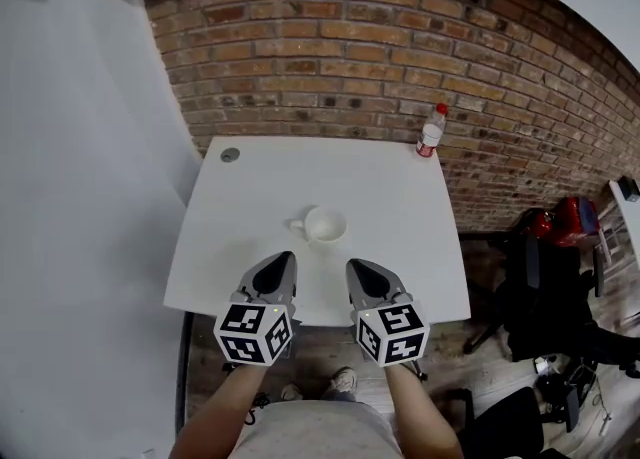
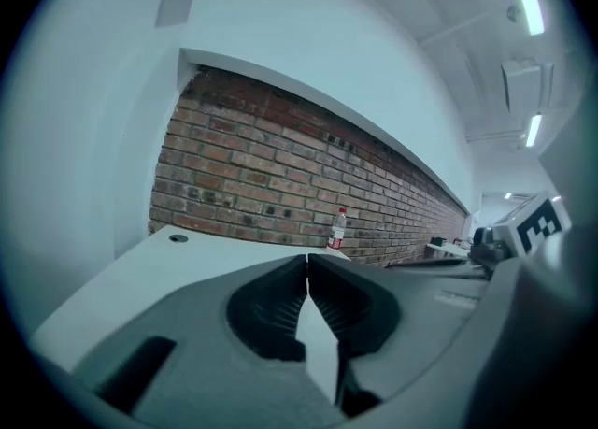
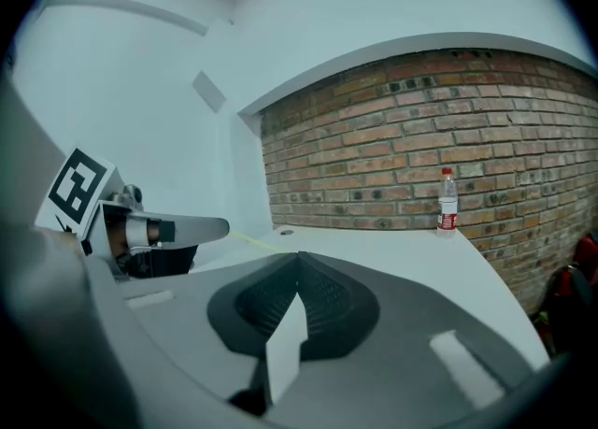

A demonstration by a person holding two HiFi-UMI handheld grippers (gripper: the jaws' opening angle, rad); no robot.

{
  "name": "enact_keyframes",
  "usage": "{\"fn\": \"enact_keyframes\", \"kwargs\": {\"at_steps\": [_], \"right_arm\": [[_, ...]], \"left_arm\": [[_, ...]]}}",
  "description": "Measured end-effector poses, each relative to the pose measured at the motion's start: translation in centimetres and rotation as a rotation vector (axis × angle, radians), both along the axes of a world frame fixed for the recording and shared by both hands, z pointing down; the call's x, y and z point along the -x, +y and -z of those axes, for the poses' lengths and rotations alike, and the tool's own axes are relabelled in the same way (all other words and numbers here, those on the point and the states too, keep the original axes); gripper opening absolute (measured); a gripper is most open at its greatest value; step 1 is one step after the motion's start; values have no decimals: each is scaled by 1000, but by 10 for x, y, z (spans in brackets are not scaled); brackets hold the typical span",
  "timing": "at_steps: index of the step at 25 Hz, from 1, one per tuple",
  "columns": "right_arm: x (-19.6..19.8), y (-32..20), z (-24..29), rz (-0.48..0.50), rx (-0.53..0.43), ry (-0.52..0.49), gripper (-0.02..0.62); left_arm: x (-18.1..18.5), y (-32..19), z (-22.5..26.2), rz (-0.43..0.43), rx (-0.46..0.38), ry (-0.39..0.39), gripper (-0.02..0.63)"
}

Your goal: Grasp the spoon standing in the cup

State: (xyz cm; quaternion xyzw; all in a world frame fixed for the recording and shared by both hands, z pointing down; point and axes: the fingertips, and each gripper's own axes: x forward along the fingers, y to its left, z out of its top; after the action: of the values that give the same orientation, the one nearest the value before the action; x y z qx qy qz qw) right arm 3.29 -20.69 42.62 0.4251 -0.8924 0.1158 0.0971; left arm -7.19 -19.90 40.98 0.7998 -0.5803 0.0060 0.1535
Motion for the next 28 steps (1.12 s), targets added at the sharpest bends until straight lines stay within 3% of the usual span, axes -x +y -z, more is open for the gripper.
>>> {"fn": "enact_keyframes", "kwargs": {"at_steps": [14,28], "right_arm": [[16,72,16,-129,-42,2,5],[20,91,8,-158,-42,34,5]], "left_arm": [[25,54,3,-116,-28,-53,5],[31,67,-8,-138,-26,-41,5]]}}
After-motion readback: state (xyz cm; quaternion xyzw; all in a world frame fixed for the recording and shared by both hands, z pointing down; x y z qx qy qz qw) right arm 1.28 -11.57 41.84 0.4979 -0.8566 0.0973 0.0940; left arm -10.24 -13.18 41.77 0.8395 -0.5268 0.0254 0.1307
